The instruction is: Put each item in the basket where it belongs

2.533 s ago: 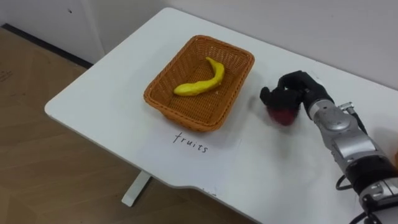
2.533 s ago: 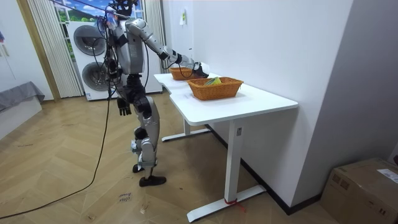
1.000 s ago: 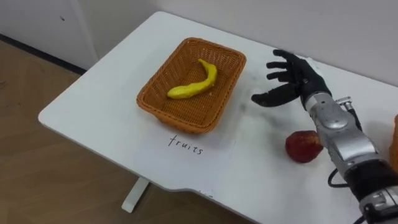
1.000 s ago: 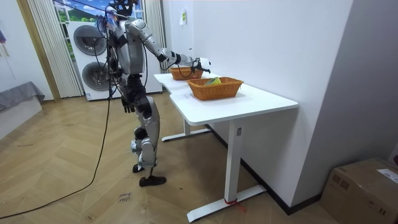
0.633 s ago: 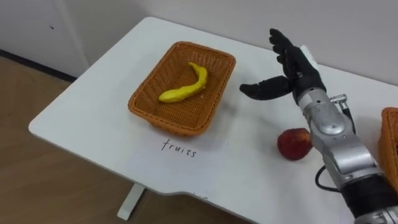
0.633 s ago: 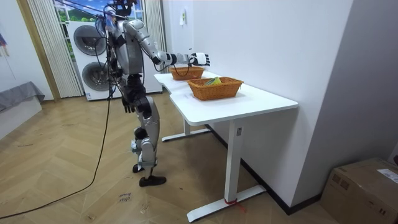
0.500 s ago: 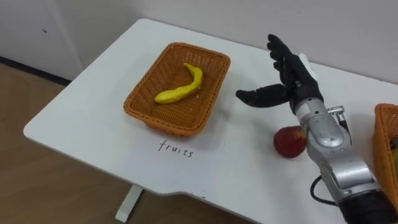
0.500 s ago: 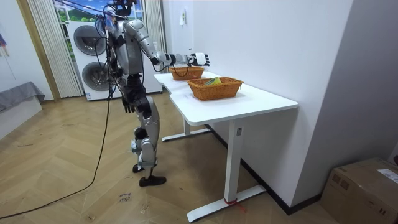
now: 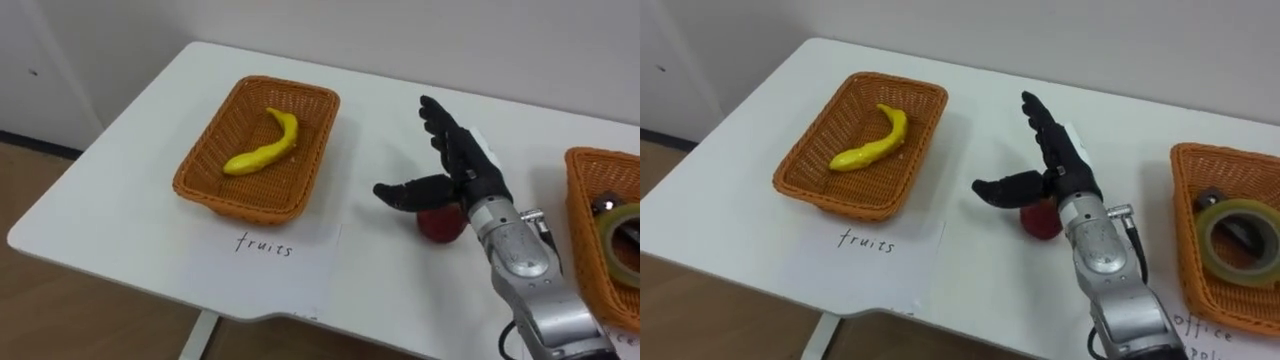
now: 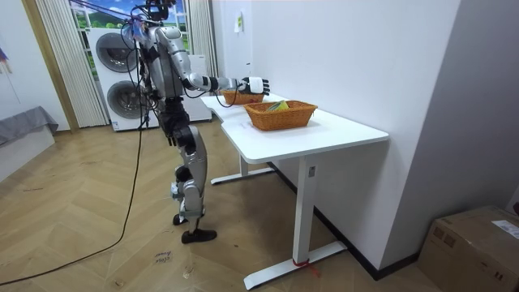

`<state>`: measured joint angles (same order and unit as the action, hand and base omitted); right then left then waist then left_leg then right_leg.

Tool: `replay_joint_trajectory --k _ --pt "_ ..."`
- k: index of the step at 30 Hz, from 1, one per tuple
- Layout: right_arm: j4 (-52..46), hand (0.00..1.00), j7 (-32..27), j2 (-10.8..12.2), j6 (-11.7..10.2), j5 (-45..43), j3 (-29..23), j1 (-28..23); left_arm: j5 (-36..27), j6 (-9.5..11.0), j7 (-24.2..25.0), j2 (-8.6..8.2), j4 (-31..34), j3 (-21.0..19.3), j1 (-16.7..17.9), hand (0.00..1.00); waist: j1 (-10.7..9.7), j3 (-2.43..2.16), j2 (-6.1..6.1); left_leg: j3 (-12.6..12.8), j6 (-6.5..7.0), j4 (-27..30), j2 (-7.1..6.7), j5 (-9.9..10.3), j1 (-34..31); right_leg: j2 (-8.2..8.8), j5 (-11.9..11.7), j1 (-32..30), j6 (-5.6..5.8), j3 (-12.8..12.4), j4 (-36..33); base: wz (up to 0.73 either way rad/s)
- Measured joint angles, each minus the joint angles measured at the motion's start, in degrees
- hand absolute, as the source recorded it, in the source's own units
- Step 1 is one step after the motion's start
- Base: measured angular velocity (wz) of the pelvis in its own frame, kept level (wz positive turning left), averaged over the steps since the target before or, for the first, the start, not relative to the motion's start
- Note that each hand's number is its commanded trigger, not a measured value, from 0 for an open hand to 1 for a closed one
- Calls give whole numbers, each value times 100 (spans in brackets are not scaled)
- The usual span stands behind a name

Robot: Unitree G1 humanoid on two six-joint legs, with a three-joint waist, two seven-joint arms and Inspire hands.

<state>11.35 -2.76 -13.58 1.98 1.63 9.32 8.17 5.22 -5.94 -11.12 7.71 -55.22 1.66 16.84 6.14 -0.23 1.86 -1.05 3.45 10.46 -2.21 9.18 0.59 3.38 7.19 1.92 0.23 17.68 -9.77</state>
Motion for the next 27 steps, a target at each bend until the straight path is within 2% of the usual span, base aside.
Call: replay_joint_trajectory --k 8,11,27 --pt "-411 0 21 5 0 -75 -25 -267 -9 2 1 -1 4 -47 13 0 -16 -3 -8 79 -4 -36 39 11 -25 -34 -19 -76 -17 -68 11 -5" --pt "-411 0 -17 6 0 -77 -127 -305 -11 2 3 -21 4 -146 18 0 -16 -3 -12 82 -8 -70 45 9 -2 -62 -19 -75 -19 -192 14 0" --pt "-408 0 -81 20 2 -56 -200 -577 -111 -2 2 -29 4 -150 35 0 -51 28 -58 82 -8 -92 38 12 -7 -56 -13 -83 -16 -208 22 0"
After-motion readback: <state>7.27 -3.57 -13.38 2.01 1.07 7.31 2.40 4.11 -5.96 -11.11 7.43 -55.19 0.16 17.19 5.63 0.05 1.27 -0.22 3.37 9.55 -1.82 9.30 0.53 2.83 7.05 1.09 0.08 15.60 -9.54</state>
